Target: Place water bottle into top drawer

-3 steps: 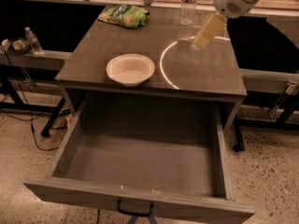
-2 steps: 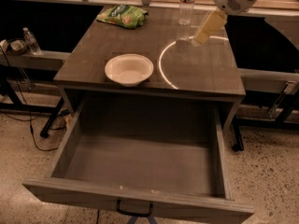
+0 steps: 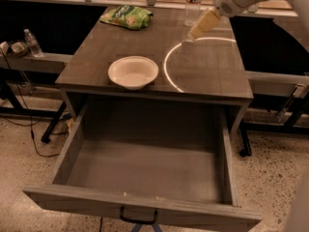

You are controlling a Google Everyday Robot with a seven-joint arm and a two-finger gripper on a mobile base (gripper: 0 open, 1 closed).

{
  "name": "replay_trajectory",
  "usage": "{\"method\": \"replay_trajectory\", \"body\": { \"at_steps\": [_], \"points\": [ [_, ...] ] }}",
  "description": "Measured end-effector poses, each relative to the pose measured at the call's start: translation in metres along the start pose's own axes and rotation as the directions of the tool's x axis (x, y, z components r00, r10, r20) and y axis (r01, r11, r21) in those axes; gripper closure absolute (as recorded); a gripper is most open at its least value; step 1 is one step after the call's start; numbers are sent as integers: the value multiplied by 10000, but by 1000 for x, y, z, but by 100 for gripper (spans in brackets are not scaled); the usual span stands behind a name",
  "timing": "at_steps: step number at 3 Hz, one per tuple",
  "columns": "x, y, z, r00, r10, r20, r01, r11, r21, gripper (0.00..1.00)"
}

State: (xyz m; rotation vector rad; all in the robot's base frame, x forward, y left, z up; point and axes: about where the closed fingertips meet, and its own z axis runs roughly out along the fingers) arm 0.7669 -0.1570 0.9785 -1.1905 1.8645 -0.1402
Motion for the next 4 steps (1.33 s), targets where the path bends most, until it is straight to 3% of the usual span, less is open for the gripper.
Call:
{"method": "replay_trajectory", "body": {
  "at_steps": [1, 2, 3, 4],
  "points": [
    [2, -45, 45, 9944, 911, 545, -963, 9901, 1025, 0],
    [5, -82, 92, 9759, 1805, 1227, -1996, 9656, 1665, 0],
    [2, -104, 90, 9690, 1893, 1589, -2197, 9541, 2034, 0],
    [2, -104, 90, 9690, 1893, 1589, -2197, 9541, 2034, 0]
  ]
}}
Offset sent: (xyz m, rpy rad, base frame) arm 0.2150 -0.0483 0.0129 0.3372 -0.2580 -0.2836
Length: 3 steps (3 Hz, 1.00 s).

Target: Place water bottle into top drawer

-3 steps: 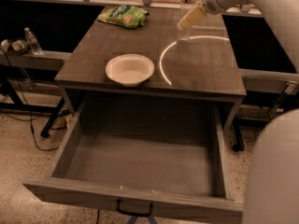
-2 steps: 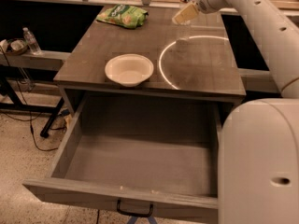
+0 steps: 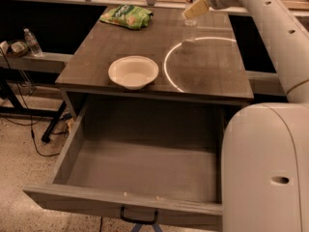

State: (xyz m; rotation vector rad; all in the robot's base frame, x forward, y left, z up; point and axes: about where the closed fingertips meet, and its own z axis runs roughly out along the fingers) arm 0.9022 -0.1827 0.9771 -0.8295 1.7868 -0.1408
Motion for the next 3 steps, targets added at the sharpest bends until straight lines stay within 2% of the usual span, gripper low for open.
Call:
{"method": "replay_trajectory", "body": {
  "at_steps": [1, 2, 3],
  "points": [
    [1, 3, 14, 9977, 660, 177, -663, 9977, 154, 0],
    [4, 4, 35, 9893, 1398, 412, -1412, 9894, 345, 0],
    [4, 5, 64, 9748, 2096, 762, -2136, 9757, 481, 0]
  ]
}}
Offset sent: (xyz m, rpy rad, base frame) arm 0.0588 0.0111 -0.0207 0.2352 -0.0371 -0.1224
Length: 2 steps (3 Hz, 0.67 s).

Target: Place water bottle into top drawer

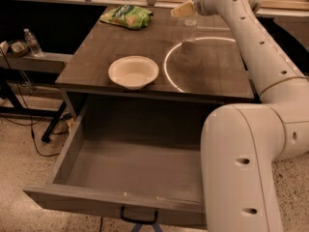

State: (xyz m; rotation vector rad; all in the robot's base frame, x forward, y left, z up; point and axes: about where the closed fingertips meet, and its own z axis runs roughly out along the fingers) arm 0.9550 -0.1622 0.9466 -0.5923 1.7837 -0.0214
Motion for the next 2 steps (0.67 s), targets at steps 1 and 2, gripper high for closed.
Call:
{"method": "replay_trajectory", "body": {
  "at_steps": [1, 2],
  "points": [
    [2, 0, 23, 9986, 413, 325, -420, 9989, 209, 0],
    [9, -5, 47, 9973, 593, 427, -630, 9940, 900, 0]
  ]
}}
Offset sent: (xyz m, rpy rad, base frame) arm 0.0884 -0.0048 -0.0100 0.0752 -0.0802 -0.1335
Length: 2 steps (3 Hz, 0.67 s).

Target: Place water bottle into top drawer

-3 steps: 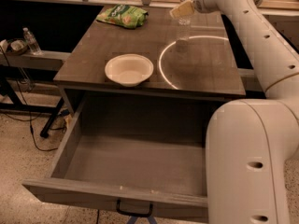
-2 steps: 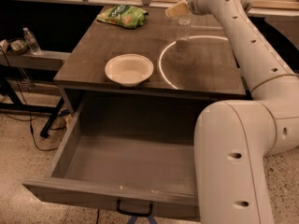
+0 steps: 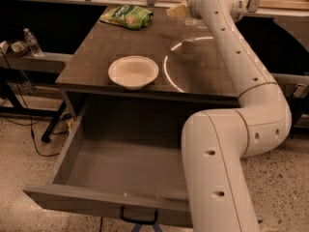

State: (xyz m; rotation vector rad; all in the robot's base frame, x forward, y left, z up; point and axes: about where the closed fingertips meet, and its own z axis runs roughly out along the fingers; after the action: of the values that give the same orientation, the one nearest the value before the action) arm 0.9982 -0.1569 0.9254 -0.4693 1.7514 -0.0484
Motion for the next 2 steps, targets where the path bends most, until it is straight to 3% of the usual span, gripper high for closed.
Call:
{"method": "replay_trajectory", "body": {
  "at_steps": [2],
  "points": [
    [19, -17, 18, 9991, 278, -310, -235, 9910, 1317, 0]
  ]
}}
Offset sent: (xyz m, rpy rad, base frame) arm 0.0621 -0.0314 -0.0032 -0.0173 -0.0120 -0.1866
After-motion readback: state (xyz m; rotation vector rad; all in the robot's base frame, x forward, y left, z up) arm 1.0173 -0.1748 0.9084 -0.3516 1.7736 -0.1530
